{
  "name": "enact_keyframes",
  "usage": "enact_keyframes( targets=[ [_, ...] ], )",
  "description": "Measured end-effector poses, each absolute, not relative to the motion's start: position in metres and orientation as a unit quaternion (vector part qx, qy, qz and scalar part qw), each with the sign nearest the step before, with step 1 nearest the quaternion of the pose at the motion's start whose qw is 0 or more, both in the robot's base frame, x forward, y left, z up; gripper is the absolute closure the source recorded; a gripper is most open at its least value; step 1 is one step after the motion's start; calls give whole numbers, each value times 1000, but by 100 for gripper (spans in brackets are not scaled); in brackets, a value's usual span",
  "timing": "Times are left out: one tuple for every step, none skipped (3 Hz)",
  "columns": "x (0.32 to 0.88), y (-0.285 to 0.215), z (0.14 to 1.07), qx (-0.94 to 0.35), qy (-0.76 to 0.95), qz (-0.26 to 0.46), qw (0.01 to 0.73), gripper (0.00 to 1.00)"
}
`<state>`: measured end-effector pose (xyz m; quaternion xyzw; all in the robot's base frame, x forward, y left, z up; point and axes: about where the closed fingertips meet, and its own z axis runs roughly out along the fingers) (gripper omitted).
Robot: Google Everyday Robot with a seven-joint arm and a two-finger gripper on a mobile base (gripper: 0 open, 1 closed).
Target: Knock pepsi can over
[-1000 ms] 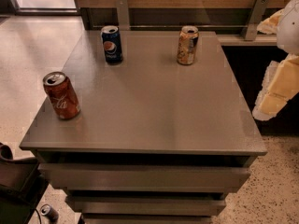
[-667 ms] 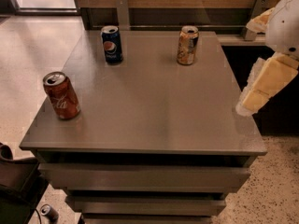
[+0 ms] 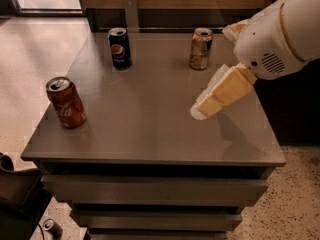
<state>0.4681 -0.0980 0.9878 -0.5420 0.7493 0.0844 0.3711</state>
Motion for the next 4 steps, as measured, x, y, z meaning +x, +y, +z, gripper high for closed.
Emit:
enact_keyframes(
  targets=[
    [492, -64, 968, -503, 743, 137, 419, 0],
    [536, -55, 955, -459, 740, 155, 466, 0],
    [578, -56, 949, -424, 739, 158, 499, 0],
    [633, -32, 975, -401, 716, 171, 545, 0]
  ],
)
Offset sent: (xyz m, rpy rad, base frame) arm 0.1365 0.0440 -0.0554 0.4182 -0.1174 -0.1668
